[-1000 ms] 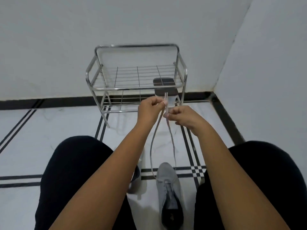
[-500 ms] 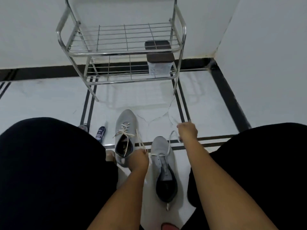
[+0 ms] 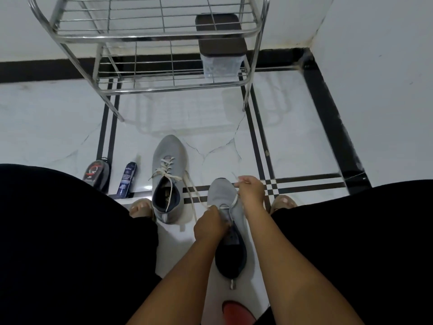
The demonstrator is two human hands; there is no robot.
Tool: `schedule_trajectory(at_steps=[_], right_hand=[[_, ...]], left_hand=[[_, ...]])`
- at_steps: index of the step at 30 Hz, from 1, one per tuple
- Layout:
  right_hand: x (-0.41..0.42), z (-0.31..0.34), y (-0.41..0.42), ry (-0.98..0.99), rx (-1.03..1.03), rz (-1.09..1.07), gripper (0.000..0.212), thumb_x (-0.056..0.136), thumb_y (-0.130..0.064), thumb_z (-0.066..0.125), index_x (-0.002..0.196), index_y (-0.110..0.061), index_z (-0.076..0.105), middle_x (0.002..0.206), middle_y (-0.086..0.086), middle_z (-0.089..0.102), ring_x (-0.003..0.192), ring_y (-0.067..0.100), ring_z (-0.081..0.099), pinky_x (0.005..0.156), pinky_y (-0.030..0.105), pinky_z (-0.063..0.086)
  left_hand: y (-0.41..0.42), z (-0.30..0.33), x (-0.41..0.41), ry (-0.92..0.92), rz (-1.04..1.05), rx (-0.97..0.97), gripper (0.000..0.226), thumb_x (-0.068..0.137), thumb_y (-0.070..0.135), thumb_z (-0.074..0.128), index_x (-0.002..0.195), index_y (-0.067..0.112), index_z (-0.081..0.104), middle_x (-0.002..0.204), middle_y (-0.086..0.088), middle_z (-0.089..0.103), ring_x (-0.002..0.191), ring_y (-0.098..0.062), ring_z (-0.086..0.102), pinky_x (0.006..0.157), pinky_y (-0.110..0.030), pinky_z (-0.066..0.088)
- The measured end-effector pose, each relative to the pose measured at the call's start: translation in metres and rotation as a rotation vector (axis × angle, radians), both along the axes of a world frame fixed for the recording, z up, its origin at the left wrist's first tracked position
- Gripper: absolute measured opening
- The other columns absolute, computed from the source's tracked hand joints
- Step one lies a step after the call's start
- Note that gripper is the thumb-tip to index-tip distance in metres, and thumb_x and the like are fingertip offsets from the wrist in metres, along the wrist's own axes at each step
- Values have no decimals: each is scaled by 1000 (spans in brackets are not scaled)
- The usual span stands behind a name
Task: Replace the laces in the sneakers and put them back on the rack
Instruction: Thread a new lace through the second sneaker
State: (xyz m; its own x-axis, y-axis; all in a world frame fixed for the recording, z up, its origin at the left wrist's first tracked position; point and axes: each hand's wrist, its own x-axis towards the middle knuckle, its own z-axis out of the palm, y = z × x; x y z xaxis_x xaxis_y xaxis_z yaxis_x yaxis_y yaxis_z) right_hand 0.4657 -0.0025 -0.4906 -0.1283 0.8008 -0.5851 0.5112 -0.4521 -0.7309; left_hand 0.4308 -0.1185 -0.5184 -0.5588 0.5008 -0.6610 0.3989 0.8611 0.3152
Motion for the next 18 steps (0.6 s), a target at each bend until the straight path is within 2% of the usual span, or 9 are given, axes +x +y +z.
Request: schedule_trajectory(at_steps=[3,5,7,8,10,12,15,18], right_hand=[[5,-19,-14,-47,-86,131,17,87,-12,60,72,-19,63,80,4,64,75,19,55,76,37,51],[11,-32,-21,-96,-160,188,19,85,-16,67,68,-16,60,77,5,62,75,20,55,74,34,48],[15,-39,-25,-176,-191,300,16,84,-16,70,71,-12,61,82,8,64,81,22,59,78,31,49],[16,-41,-26,-231,-185,375,12,85,-17,68,77,-9,65,88,9,67,87,24,62,81,31,49],[17,-41,-30,-324,-124,492,16,88,-18,61,89,-5,70,97,10,69,95,25,63,83,31,50],[18,-38,-34,-378,-78,536,18,91,-18,55,90,-7,68,100,10,68,95,26,62,80,30,49],[19,-38,-36,-439,-32,594,13,93,-17,51,85,-13,60,104,13,67,98,28,62,76,28,47],[18,-39,-37,-466,-23,635,16,94,-17,49,96,-9,64,110,12,65,102,29,61,80,30,48]], left_hand=[[2,0,-1,9,6,4,27,91,31,54,110,12,51,109,-8,60,101,-29,60,71,-31,41],[-1,-4,-8,-14,47,14,13,91,20,50,97,15,61,106,-8,65,97,-28,62,69,-29,41],[-7,-10,-18,-99,137,39,19,88,13,50,81,22,66,103,-8,69,95,-28,63,70,-28,42],[-10,-11,-21,-152,191,48,21,87,12,52,82,24,69,104,-5,70,97,-27,62,72,-27,43],[-14,-16,-26,-238,310,73,22,87,11,56,96,23,73,107,-1,69,102,-25,62,81,-27,46],[-15,-21,-28,-299,393,95,22,87,9,59,98,22,72,109,-4,70,103,-25,62,89,-30,50],[-17,-25,-28,-323,431,100,24,87,7,59,103,20,72,109,-6,69,103,-25,62,91,-32,50],[-17,-27,-28,-331,450,109,25,86,7,59,102,20,72,108,-5,70,103,-25,62,90,-32,50]])
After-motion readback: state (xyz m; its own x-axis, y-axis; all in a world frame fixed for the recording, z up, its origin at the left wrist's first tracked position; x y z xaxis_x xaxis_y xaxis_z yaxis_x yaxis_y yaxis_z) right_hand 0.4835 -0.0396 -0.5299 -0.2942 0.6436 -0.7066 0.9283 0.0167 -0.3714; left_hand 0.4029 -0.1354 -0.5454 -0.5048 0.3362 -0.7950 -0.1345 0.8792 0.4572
